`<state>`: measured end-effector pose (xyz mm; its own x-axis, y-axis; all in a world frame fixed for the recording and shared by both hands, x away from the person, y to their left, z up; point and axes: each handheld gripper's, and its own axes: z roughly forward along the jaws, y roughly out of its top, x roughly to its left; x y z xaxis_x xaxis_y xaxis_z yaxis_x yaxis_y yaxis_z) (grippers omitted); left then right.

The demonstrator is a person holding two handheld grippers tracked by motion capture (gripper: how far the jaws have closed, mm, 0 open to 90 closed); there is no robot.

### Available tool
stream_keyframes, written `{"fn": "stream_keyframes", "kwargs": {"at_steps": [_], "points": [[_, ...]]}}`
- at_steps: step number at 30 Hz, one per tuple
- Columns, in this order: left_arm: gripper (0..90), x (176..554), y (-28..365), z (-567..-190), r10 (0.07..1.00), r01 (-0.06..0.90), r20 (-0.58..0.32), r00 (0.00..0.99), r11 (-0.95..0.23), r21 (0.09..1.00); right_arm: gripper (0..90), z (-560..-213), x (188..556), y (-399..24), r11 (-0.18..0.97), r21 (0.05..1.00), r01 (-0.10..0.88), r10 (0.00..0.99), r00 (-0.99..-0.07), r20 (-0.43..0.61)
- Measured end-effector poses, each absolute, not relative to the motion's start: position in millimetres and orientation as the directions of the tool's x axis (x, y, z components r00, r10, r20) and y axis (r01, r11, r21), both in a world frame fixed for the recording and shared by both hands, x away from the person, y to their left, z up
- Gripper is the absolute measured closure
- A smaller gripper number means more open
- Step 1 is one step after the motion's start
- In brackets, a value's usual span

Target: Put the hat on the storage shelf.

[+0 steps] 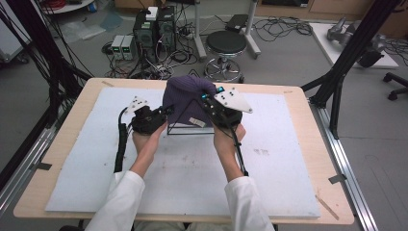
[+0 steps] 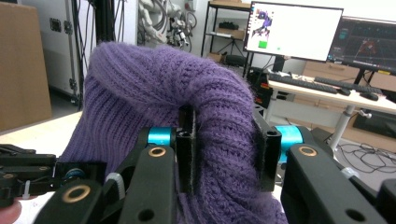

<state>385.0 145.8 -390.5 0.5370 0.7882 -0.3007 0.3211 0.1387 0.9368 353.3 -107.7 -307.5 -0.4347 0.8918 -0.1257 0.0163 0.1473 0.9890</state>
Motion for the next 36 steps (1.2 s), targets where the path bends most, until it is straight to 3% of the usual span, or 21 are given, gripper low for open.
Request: {"fn": "stream_keyframes", "kwargs": {"at_steps": [4,11,17,28,36], "points": [[79.5,386,147,-400,0.805,0.341,-0.288,0.519,0.113,0.933,67.9,-316,356,-103,0.162,0.986,0.049,0.889,-0.44,-0.124],[78.8,391,147,-420,0.814,0.424,-0.339,0.472,0.127,0.897,66.5,-330,360,-96,0.19,0.977,0.1,0.888,-0.442,-0.127],[78.0,393,148,-428,0.815,0.459,-0.375,0.442,0.153,0.875,65.7,-334,358,-86,0.245,0.966,0.078,0.873,-0.451,-0.185],[75.4,394,147,-433,0.816,0.484,-0.395,0.422,0.165,0.859,61.1,-333,357,-86,0.23,0.97,0.08,0.876,-0.451,-0.171],[72.8,394,147,-432,0.829,0.477,-0.37,0.419,0.146,0.867,47.0,-332,357,-88,0.203,0.976,0.075,0.881,-0.45,-0.148]]}}
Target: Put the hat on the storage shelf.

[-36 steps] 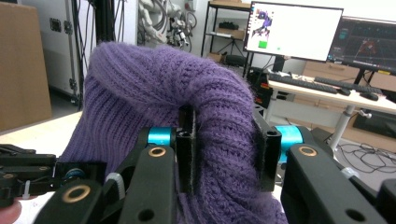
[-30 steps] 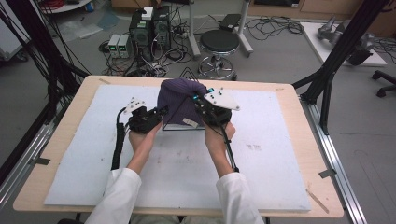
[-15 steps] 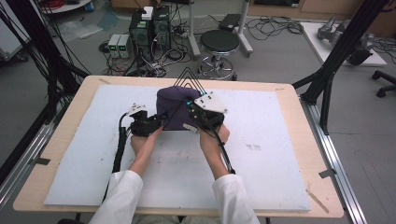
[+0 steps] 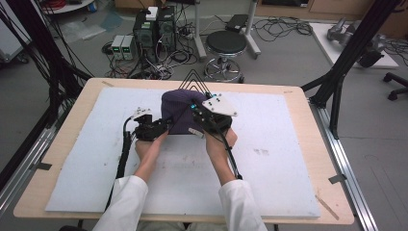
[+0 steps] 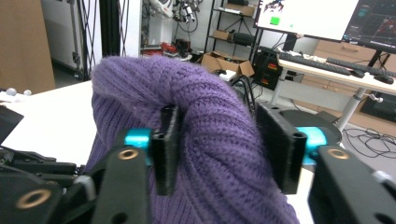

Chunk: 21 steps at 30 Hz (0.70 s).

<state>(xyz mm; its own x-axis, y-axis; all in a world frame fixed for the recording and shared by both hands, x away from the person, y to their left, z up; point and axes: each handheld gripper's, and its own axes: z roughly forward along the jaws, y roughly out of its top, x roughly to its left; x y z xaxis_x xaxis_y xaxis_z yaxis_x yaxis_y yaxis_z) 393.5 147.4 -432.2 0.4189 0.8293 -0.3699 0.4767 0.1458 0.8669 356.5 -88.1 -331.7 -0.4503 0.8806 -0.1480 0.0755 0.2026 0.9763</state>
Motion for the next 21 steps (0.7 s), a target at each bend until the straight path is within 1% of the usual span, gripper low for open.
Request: {"fn": "stream_keyframes", "kwargs": {"at_steps": [1,4,7,11,14,16,21], "points": [[71.5,393,147,-432,0.83,0.471,-0.363,0.422,0.142,0.871,43.8,-331,356,-89,0.199,0.977,0.071,0.884,-0.444,-0.147],[62.0,393,148,-433,0.832,0.468,-0.363,0.42,0.145,0.872,35.5,-329,355,-93,0.162,0.984,0.07,0.898,-0.423,-0.118],[52.2,392,150,-431,0.823,0.46,-0.375,0.427,0.159,0.873,30.3,-328,355,-99,0.127,0.988,0.084,0.911,-0.404,-0.082],[44.3,389,149,-426,0.828,0.43,-0.355,0.433,0.156,0.889,26.6,-326,357,-107,0.073,0.993,0.095,0.92,-0.392,-0.03],[41.3,385,146,-422,0.843,0.395,-0.301,0.447,0.116,0.911,24.1,-325,357,-111,0.042,0.995,0.089,0.923,-0.384,-0.004],[41.2,383,146,-420,0.85,0.375,-0.276,0.449,0.101,0.922,22.8,-324,356,-114,0.025,0.996,0.082,0.928,-0.372,0.008],[39.3,378,149,-411,0.864,0.32,-0.251,0.436,0.111,0.941,20.0,-323,356,-118,-0.002,0.997,0.075,0.941,-0.339,0.028]]}}
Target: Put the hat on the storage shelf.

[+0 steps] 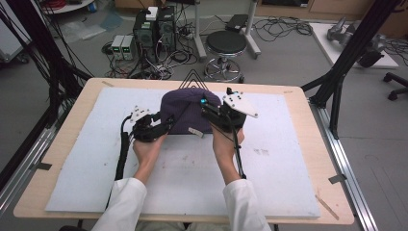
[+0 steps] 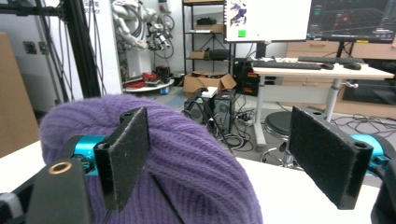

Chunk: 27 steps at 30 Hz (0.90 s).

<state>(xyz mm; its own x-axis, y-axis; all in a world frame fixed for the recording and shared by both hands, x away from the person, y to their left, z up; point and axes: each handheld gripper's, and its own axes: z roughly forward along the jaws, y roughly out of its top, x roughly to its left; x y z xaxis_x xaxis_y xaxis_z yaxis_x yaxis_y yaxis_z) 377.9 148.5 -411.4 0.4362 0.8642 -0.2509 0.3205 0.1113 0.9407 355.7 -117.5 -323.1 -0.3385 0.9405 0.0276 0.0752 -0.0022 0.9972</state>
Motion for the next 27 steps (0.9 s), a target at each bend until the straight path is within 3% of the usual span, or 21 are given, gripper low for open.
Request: {"fn": "stream_keyframes", "kwargs": {"at_steps": [15,27], "points": [[25.2,352,168,-381,0.9,0.063,-0.201,0.386,0.192,0.979,11.7,-315,344,-147,-0.1,0.995,0.007,0.964,-0.248,0.099],[20.5,331,193,-373,0.924,-0.051,-0.162,0.346,0.192,0.98,11.5,-328,316,-195,-0.108,0.992,-0.065,0.978,-0.186,0.095]]}}
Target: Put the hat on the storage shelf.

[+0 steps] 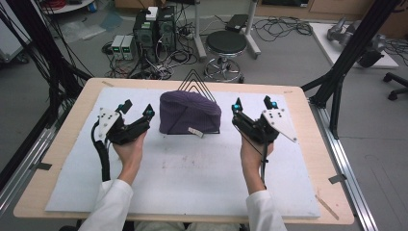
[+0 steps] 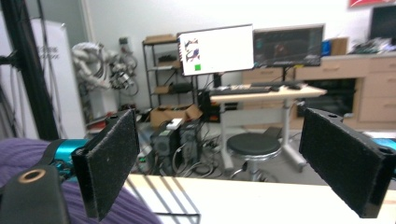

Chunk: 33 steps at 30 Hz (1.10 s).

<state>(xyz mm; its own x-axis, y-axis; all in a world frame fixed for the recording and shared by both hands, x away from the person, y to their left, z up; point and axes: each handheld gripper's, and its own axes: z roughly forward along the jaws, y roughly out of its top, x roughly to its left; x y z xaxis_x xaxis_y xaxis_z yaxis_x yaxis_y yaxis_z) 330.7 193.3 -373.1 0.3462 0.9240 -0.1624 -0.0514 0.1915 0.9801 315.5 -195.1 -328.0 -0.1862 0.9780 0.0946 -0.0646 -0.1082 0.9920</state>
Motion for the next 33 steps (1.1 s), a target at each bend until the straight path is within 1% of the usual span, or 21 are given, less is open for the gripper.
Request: {"fn": "stream_keyframes", "kwargs": {"at_steps": [4,10,16,23,27,33], "points": [[20.5,317,207,-372,0.933,-0.083,-0.138,0.333,0.175,0.981,11.6,-324,305,-214,-0.117,0.992,-0.051,0.979,-0.176,0.106],[20.4,301,228,-365,0.945,-0.111,-0.129,0.301,0.169,0.979,11.6,-314,277,-237,-0.01,0.995,-0.104,0.994,-0.111,-0.002],[19.8,285,243,-360,0.953,-0.13,-0.095,0.288,0.137,0.982,11.6,-311,255,-252,0.064,0.988,-0.141,0.992,-0.095,-0.078],[18.7,277,255,-360,0.956,-0.134,-0.109,0.272,0.15,0.98,11.6,-320,246,-264,0.045,0.99,-0.131,0.994,-0.092,-0.057],[18.4,276,257,-364,0.956,-0.128,-0.101,0.277,0.14,0.982,11.6,-331,248,-267,0.012,0.995,-0.099,0.995,-0.098,-0.022],[18.2,273,263,-373,0.947,-0.108,-0.098,0.307,0.137,0.985,11.6,-348,247,-272,0.001,0.999,-0.046,0.996,-0.087,-0.005]]}}
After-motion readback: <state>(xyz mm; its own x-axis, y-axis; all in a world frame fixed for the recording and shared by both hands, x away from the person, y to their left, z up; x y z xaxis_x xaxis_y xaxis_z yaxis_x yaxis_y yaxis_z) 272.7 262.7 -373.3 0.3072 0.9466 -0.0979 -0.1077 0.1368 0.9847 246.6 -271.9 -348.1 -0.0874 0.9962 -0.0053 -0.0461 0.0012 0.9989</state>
